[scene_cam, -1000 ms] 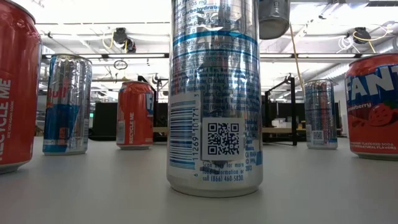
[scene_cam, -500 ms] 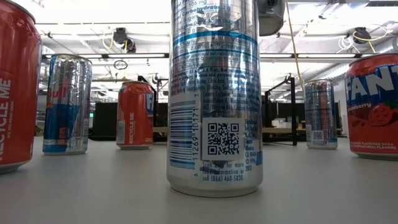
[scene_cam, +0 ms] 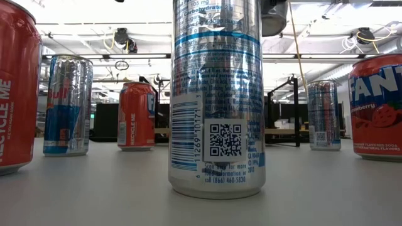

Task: Place canned beverage on shelf
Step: Put the white blue soda can aligned with the other white blue soda cans on the shelf

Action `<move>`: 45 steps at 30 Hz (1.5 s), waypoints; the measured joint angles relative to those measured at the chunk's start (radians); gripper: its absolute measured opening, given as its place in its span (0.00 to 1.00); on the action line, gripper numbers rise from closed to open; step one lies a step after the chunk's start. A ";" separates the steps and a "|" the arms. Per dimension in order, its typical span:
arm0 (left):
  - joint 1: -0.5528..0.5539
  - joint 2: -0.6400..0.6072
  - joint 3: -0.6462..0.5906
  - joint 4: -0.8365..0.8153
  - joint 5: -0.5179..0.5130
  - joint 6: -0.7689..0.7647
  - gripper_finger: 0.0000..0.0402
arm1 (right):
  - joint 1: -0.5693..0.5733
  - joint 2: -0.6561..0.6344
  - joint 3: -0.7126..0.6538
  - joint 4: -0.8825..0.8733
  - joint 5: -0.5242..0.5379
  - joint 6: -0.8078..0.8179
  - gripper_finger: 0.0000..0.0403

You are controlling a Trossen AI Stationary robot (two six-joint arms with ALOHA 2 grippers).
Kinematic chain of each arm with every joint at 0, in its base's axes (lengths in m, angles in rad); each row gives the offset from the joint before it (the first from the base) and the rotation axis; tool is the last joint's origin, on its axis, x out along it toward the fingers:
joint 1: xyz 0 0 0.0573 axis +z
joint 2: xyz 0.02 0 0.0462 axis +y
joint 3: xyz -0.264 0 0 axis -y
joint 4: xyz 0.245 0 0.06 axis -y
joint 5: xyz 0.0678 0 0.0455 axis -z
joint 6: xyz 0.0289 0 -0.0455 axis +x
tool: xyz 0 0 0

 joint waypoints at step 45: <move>-0.041 0.010 0.000 -0.022 0.036 -0.017 0.60 | 0.042 -0.013 0.001 -0.072 -0.038 -0.012 0.75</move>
